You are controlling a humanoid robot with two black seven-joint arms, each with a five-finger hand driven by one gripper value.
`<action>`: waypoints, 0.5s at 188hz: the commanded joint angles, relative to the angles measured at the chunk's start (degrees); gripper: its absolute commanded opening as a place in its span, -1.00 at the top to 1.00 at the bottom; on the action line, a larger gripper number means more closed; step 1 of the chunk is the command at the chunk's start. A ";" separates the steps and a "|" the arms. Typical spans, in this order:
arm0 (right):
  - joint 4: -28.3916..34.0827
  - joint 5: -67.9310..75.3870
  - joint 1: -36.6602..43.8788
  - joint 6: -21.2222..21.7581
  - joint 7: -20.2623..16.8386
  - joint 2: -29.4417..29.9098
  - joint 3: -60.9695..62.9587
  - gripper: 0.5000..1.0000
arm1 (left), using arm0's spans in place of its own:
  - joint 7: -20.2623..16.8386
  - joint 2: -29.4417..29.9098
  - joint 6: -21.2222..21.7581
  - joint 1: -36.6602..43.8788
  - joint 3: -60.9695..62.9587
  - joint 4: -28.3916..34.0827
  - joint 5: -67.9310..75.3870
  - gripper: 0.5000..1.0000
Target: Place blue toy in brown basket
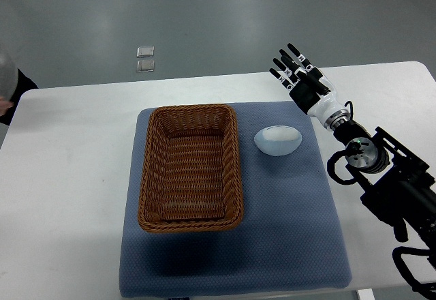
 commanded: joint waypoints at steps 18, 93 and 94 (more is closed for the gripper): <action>0.08 0.00 -0.03 0.01 -0.03 -0.07 -0.24 -0.64 | 0.00 0.00 0.00 0.00 0.17 -0.03 0.00 -1.00; 0.35 -2.37 2.96 0.18 -1.88 -4.03 -3.84 -0.64 | 0.00 0.00 0.00 0.00 -0.44 0.06 0.00 -1.00; 0.35 -2.55 3.39 0.18 -2.06 -4.46 -4.54 -0.64 | 0.00 0.00 0.00 0.00 -0.44 0.06 0.00 -1.00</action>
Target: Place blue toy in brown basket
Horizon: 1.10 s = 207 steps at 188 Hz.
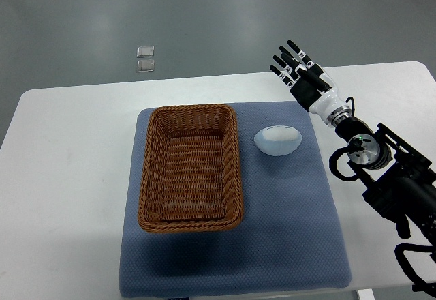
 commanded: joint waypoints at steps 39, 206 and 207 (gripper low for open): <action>1.09 -8.63 12.97 0.11 -5.45 -11.55 -20.81 -0.64 | 0.00 0.00 0.03 0.00 -0.20 0.09 0.00 -1.00; 23.33 -24.45 55.16 0.46 -20.83 -19.37 -83.92 -0.63 | -0.08 0.00 -0.06 0.00 -0.28 0.09 0.00 -1.00; 23.33 -24.45 55.16 0.46 -20.83 -19.37 -83.92 -0.63 | -0.09 0.00 -0.06 0.00 -0.28 0.09 0.00 -1.00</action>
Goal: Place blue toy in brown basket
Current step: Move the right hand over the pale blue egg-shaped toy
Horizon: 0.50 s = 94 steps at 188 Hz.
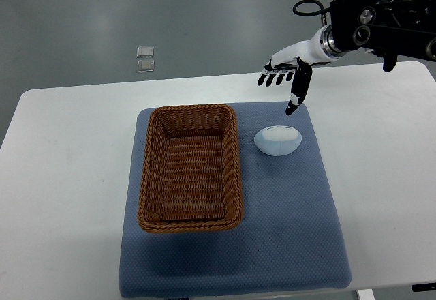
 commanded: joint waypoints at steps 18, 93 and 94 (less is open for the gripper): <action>0.02 -0.05 -2.07 -3.41 -0.47 0.28 -1.55 -0.63 | -0.04 0.00 0.00 -0.05 -0.01 0.07 0.00 -1.00; -0.68 -1.02 -9.28 -7.54 0.06 0.46 -1.28 -0.63 | 0.05 0.00 0.09 -0.05 0.08 0.07 0.00 -1.00; -0.68 -1.02 -9.28 -7.54 0.06 0.46 -1.28 -0.63 | 0.05 0.00 0.09 -0.05 0.08 0.07 0.00 -1.00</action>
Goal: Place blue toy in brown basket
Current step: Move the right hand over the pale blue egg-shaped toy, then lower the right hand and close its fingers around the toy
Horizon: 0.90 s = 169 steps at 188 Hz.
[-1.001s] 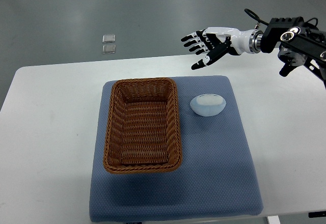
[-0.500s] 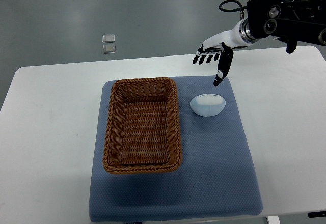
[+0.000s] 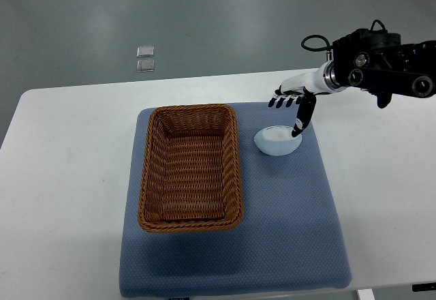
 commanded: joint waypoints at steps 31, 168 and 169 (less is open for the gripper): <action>-0.67 -0.18 -4.21 -3.46 0.16 0.57 0.64 -0.63 | 0.00 0.00 0.05 -0.02 0.00 0.03 0.00 -1.00; -3.48 -3.17 -8.17 -7.67 1.13 3.82 0.73 1.00 | 0.00 0.00 0.23 -0.02 0.18 0.12 0.00 -1.00; -3.48 -3.17 -8.17 -7.68 1.13 3.82 0.73 1.00 | 0.00 0.00 0.23 -0.02 0.18 0.12 0.00 -1.00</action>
